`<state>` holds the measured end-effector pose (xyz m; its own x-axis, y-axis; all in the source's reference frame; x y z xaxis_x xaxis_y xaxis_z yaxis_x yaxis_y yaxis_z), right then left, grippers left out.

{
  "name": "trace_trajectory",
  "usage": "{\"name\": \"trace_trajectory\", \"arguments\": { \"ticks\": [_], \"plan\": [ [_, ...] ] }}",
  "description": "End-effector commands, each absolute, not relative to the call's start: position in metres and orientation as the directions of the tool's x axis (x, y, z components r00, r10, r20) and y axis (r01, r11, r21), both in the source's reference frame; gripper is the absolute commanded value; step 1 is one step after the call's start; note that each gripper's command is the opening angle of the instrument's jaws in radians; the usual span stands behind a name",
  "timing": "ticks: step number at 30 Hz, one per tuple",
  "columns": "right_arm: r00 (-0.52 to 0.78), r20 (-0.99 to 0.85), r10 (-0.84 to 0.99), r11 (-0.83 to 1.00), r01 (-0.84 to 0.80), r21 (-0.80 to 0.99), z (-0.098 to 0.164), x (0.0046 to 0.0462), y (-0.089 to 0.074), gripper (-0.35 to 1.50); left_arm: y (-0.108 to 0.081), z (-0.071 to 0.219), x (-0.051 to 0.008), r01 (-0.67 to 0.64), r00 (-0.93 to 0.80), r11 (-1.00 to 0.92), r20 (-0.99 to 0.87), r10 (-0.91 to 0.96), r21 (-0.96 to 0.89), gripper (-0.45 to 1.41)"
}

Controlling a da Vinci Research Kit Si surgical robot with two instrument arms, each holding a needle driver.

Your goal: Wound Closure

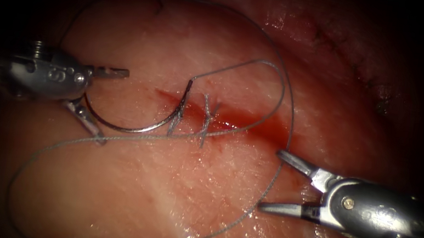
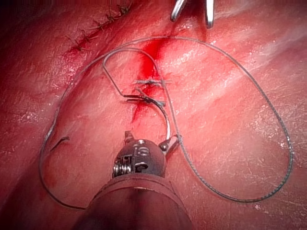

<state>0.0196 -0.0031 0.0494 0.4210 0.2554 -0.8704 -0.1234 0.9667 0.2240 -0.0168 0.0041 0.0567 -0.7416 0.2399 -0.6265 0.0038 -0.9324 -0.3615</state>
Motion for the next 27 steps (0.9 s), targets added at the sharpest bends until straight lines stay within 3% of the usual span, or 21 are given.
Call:
{"name": "trace_trajectory", "arguments": {
  "ticks": [1, 4, 7, 10, 20, 24, 26, 27],
  "plan": [
    [0.414, -0.874, 0.256, 0.967, -0.124, 0.224, 0.0500, 0.0203, -0.0036, 1.25, 0.0034, 0.0575, -0.0174, 0.011, -0.743, -0.934, -0.629, 0.231, -0.356, 0.37],
    [0.398, -0.881, 0.255, 0.967, -0.130, 0.221, 0.0496, 0.0203, -0.0039, 1.25, 0.0028, 0.0582, -0.0171, 0.021, -0.756, -0.936, -0.617, 0.216, -0.352, 0.39],
    [0.398, -0.882, 0.254, 0.967, -0.129, 0.221, 0.0494, 0.0204, -0.0040, 1.25, 0.0026, 0.0590, -0.0162, 0.025, -0.782, -0.941, -0.593, 0.193, -0.339, 0.61],
    [0.397, -0.882, 0.254, 0.967, -0.130, 0.221, 0.0493, 0.0207, -0.0041, 1.25, 0.0024, 0.0598, -0.0149, 0.047, -0.806, -0.941, -0.570, 0.162, -0.335, 0.69],
    [0.397, -0.883, 0.252, 0.967, -0.129, 0.219, 0.0492, 0.0210, -0.0045, 1.25, 0.0011, 0.0602, -0.0152, 0.086, -0.860, -0.930, -0.497, 0.112, -0.357, 0.58],
    [0.396, -0.883, 0.253, 0.967, -0.129, 0.219, 0.0491, 0.0211, -0.0045, 1.25, 0.0011, 0.0600, -0.0152, 0.087, -0.861, -0.929, -0.496, 0.111, -0.359, 0.24],
    [0.396, -0.883, 0.252, 0.967, -0.128, 0.219, 0.0491, 0.0211, -0.0046, 1.25, 0.0013, 0.0599, -0.0150, 0.084, -0.861, -0.928, -0.495, 0.116, -0.363, -0.16],
    [0.396, -0.883, 0.252, 0.967, -0.128, 0.219, 0.0491, 0.0211, -0.0046, 1.25, 0.0013, 0.0598, -0.0149, 0.091, -0.861, -0.928, -0.497, 0.110, -0.361, -0.45]
  ]
}}
